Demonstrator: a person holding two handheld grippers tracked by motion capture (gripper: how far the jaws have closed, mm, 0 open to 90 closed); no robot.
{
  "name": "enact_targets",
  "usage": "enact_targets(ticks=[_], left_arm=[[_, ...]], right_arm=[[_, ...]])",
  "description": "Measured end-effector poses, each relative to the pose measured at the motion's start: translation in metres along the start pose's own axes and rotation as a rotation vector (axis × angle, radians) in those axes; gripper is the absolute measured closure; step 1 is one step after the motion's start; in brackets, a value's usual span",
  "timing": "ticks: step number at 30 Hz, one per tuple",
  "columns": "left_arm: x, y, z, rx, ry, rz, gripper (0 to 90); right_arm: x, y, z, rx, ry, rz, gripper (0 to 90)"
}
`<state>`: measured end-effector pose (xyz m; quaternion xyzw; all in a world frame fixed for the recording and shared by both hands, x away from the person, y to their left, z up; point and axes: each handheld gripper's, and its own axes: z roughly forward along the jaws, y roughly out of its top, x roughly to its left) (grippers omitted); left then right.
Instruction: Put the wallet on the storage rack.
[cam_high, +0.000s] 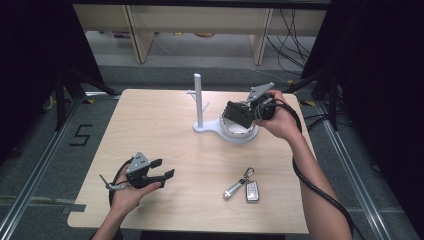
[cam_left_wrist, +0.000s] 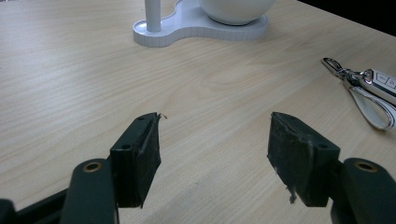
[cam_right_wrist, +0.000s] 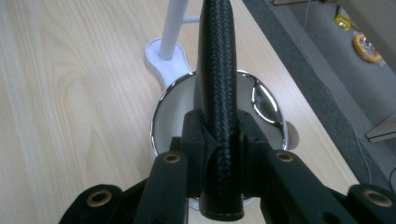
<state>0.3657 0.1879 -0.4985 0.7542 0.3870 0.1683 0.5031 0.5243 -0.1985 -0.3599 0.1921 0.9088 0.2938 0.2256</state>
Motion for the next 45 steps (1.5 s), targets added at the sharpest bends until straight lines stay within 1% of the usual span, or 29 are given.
enact_targets(ticks=[3,4,6,7,8,10,11,12,14,16,17,19,20,23,27,28,29,30,32,33,34,36,37,38,41,42,43,44,45], left_arm=[[0.000,0.000,0.000,0.005,0.001,0.001,33.6],[0.000,-0.001,0.001,0.001,-0.004,0.004,33.6],[-0.001,-0.001,0.002,0.000,-0.011,-0.001,33.6],[-0.001,-0.001,0.002,0.001,-0.011,-0.001,33.6],[-0.001,-0.001,0.002,0.003,-0.006,-0.001,33.6],[-0.001,-0.001,0.001,0.003,-0.006,-0.002,33.5],[-0.001,-0.002,0.002,0.000,-0.012,-0.004,33.5],[-0.001,-0.002,0.002,-0.001,-0.011,-0.004,33.5],[-0.001,-0.002,0.002,-0.001,-0.011,-0.006,33.5],[-0.001,-0.002,0.002,-0.004,-0.012,-0.006,33.5],[-0.001,-0.002,0.001,0.004,-0.004,-0.005,33.5],[-0.001,-0.002,0.001,0.004,-0.006,-0.005,33.5],[-0.001,-0.002,0.001,0.003,-0.006,-0.005,33.5],[-0.002,-0.002,0.002,0.004,-0.008,-0.006,33.5],[-0.003,-0.002,0.003,0.002,-0.011,-0.009,33.5],[-0.002,-0.002,0.003,0.008,-0.010,-0.002,33.5],[-0.003,-0.002,0.003,0.008,-0.009,-0.002,33.5],[-0.003,-0.002,0.003,0.005,-0.012,-0.005,33.5],[-0.003,-0.002,0.004,0.002,-0.017,-0.006,33.5],[-0.004,-0.002,0.004,0.003,-0.018,-0.004,33.5],[-0.004,-0.002,0.004,0.003,-0.020,-0.003,33.5],[-0.004,-0.002,0.004,0.001,-0.021,-0.005,33.5],[-0.005,-0.002,0.004,0.006,-0.014,-0.005,33.5],[-0.005,-0.002,0.004,0.007,-0.016,-0.006,33.5],[-0.006,-0.002,0.005,0.009,-0.019,-0.004,33.5],[-0.006,-0.002,0.006,0.007,-0.021,-0.003,33.5],[-0.006,-0.003,0.006,0.008,-0.021,-0.002,33.5],[-0.006,-0.003,0.006,0.006,-0.028,-0.003,33.5],[-0.006,-0.003,0.006,0.007,-0.029,-0.003,33.6]], right_arm=[[0.000,-0.002,0.005,0.008,0.016,0.019,76.5],[-0.001,-0.003,0.007,0.004,0.018,0.015,76.2],[-0.002,-0.005,0.011,0.004,0.025,0.040,75.6],[-0.002,-0.006,0.012,0.012,0.025,0.057,75.4],[-0.003,-0.007,0.014,0.007,0.025,0.046,75.0],[-0.004,-0.009,0.017,0.013,0.018,0.066,74.1],[-0.005,-0.010,0.018,0.010,0.009,0.059,72.8],[-0.005,-0.011,0.019,0.013,0.007,0.078,70.1],[-0.007,-0.012,0.018,-0.016,-0.012,0.113,64.3],[-0.008,-0.013,0.015,-0.027,-0.027,0.148,61.4],[-0.010,-0.013,0.012,-0.037,-0.030,0.154,60.2],[-0.012,-0.014,0.007,-0.057,-0.028,0.193,57.8],[-0.011,-0.014,0.000,-0.054,-0.034,0.230,57.0],[-0.011,-0.018,-0.011,-0.084,-0.042,0.260,56.1],[-0.008,-0.030,-0.028,-0.073,-0.056,0.302,58.1],[-0.007,-0.037,-0.035,-0.054,-0.050,0.322,60.2],[-0.007,-0.037,-0.035,-0.054,-0.050,0.322,60.2],[-0.005,-0.041,-0.036,-0.064,-0.059,0.340,61.3],[-0.005,-0.048,-0.041,-0.035,-0.047,0.340,63.0],[-0.003,-0.052,-0.040,-0.054,-0.055,0.363,63.8],[0.000,-0.057,-0.042,-0.014,-0.036,0.385,64.8],[0.006,-0.066,-0.042,0.012,-0.031,0.418,67.8],[0.007,-0.070,-0.043,0.047,-0.009,0.432,69.4],[0.009,-0.073,-0.042,0.051,-0.008,0.452,70.6],[0.019,-0.085,-0.039,0.134,0.030,0.491,74.6],[0.020,-0.088,-0.039,0.140,0.040,0.498,75.7],[0.024,-0.092,-0.037,0.160,0.053,0.521,76.3],[0.025,-0.096,-0.035,0.163,0.061,0.516,76.5],[0.028,-0.098,-0.034,0.175,0.078,0.539,76.7]])
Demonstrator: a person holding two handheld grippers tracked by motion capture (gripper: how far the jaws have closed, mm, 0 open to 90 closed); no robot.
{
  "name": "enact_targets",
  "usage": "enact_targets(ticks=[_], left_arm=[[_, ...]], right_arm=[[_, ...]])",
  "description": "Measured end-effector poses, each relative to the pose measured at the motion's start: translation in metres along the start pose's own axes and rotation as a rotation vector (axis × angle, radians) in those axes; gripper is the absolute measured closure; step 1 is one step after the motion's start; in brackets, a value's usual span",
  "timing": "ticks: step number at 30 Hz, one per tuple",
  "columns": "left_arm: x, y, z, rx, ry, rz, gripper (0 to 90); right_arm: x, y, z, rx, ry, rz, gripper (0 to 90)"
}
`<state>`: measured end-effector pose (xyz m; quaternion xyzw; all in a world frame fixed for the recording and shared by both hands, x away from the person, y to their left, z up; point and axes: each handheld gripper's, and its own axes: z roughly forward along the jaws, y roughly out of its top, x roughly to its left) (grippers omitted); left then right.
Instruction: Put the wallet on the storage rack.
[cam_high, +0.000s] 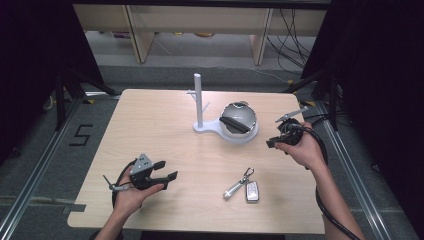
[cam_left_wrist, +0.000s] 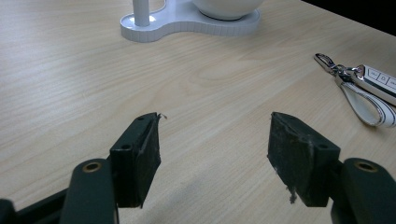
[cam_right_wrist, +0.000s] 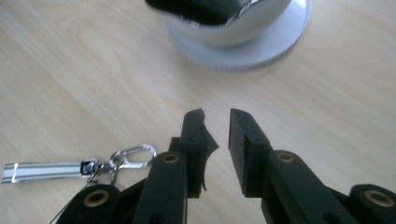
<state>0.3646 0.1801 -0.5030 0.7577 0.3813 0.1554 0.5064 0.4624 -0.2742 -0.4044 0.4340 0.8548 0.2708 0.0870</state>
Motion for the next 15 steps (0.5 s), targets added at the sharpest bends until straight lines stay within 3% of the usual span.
enact_targets(ticks=[4,8,9,10,12,15], left_arm=[[0.000,0.000,-0.001,0.002,0.008,0.000,33.6],[0.001,0.000,-0.001,0.001,0.009,-0.001,33.6],[0.001,0.000,-0.001,0.004,0.012,0.000,33.6],[0.001,0.000,-0.001,0.000,0.009,-0.004,33.6],[0.001,0.000,0.000,-0.003,0.000,-0.008,33.6],[0.001,0.001,0.000,0.003,0.006,-0.005,33.6]], right_arm=[[0.002,-0.011,0.010,0.047,0.015,0.046,76.9],[0.007,-0.018,0.020,0.062,0.039,0.047,78.9],[0.011,-0.020,0.022,0.080,0.048,0.090,79.6],[0.011,-0.021,0.025,0.080,0.054,0.065,80.3],[0.016,-0.024,0.031,0.102,0.070,0.082,81.6],[0.026,-0.026,0.037,0.140,0.091,0.136,83.0]])
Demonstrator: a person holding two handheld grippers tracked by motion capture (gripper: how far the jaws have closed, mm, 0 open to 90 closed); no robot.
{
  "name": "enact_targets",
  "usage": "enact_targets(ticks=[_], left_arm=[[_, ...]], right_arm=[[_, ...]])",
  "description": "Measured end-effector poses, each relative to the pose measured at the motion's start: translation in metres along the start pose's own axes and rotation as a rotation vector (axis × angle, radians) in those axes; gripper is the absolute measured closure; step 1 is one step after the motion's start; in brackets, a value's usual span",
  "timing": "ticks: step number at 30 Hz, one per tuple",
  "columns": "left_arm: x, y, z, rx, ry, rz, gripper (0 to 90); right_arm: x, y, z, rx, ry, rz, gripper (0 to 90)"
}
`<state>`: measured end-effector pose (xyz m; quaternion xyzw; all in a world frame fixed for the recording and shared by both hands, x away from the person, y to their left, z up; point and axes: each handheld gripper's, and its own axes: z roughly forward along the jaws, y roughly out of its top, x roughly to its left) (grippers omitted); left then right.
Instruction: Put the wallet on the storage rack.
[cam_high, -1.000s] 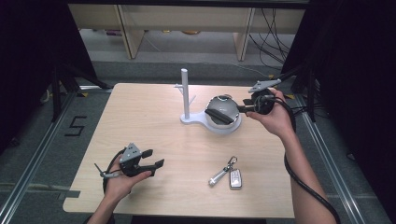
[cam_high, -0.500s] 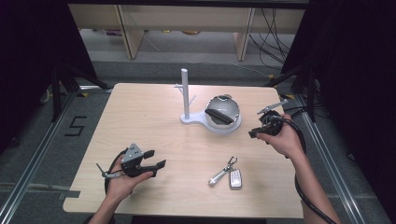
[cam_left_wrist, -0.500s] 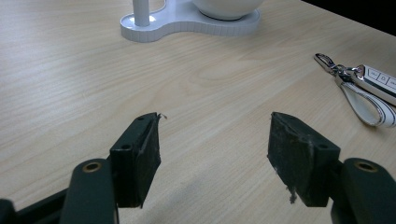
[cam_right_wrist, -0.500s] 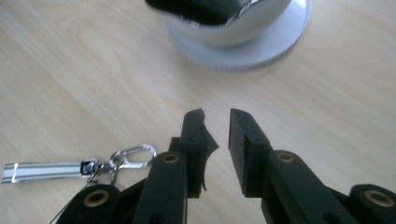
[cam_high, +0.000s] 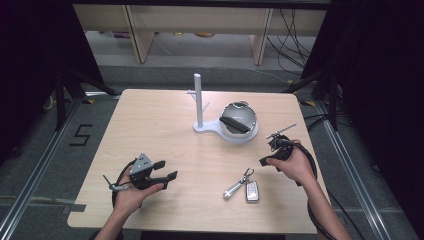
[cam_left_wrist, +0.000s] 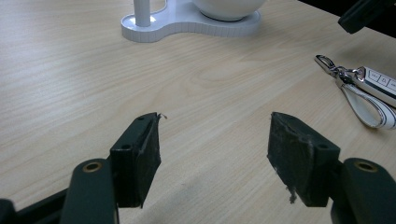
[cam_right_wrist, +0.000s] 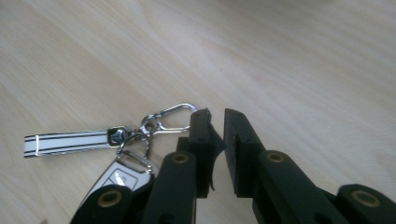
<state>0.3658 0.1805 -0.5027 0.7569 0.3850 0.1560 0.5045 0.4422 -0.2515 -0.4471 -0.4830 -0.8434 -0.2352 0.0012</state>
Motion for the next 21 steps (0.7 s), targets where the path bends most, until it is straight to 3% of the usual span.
enact_targets(ticks=[3,5,10,12,13,15,17,21], left_arm=[[-0.0004,0.0004,0.0008,-0.004,-0.004,-0.004,33.6],[-0.0006,0.0005,0.0006,-0.004,-0.004,-0.001,33.6],[-0.0007,0.0002,0.0003,-0.009,-0.011,-0.003,33.7],[-0.0013,0.0004,-0.0001,-0.006,-0.005,-0.001,33.7],[-0.0016,0.0004,-0.0002,-0.006,-0.005,-0.001,33.6],[-0.0023,0.0001,-0.0002,-0.009,-0.005,-0.002,33.7],[-0.0029,0.0000,-0.0005,-0.009,-0.007,-0.001,33.7],[-0.0042,-0.0003,-0.0011,-0.004,-0.004,0.002,33.7]], right_arm=[[0.0007,0.0005,0.0050,0.000,-0.003,-0.022,83.2],[0.0032,0.0008,0.0060,0.010,0.005,-0.002,83.2],[0.0037,0.0002,0.0088,0.010,0.011,-0.011,82.3],[0.0046,-0.0008,0.0085,-0.007,-0.007,-0.014,81.6],[0.0070,-0.0013,0.0076,0.008,0.007,0.017,81.5],[0.0034,-0.0018,0.0081,-0.007,-0.005,-0.016,81.1],[0.0052,-0.0028,0.0084,0.005,-0.003,0.006,80.9],[0.0045,-0.0019,0.0096,0.007,-0.008,0.006,80.8]])
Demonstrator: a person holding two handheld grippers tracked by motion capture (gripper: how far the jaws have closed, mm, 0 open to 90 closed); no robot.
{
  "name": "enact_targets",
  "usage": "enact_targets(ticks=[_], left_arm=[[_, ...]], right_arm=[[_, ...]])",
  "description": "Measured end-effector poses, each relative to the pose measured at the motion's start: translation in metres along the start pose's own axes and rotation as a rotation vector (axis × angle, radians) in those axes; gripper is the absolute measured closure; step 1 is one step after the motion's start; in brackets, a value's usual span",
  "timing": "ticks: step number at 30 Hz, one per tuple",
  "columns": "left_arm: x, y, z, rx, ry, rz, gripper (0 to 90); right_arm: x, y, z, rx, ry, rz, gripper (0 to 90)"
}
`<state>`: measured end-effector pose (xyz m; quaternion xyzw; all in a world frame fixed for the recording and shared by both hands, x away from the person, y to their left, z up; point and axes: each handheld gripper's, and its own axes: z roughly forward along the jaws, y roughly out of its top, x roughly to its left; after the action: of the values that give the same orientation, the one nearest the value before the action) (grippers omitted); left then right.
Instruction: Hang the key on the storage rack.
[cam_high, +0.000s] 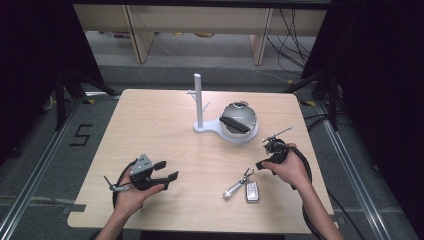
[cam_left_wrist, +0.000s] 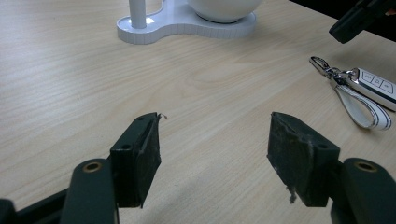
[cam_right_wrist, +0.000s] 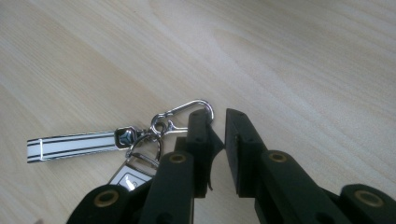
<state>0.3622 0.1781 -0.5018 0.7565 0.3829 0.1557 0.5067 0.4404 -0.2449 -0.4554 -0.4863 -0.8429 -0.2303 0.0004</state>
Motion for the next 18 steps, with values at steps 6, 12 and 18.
enact_targets(ticks=[6,12,18], left_arm=[[0.000,0.001,0.000,-0.008,-0.001,-0.003,33.7],[0.000,0.002,0.000,-0.010,-0.007,0.000,33.7],[-0.001,0.001,-0.002,-0.008,-0.004,0.002,33.7]], right_arm=[[0.006,0.005,0.001,0.038,0.015,0.073,83.4],[0.007,0.009,0.007,0.066,0.035,0.088,86.3],[0.009,0.010,0.015,0.079,0.036,0.115,85.6]])
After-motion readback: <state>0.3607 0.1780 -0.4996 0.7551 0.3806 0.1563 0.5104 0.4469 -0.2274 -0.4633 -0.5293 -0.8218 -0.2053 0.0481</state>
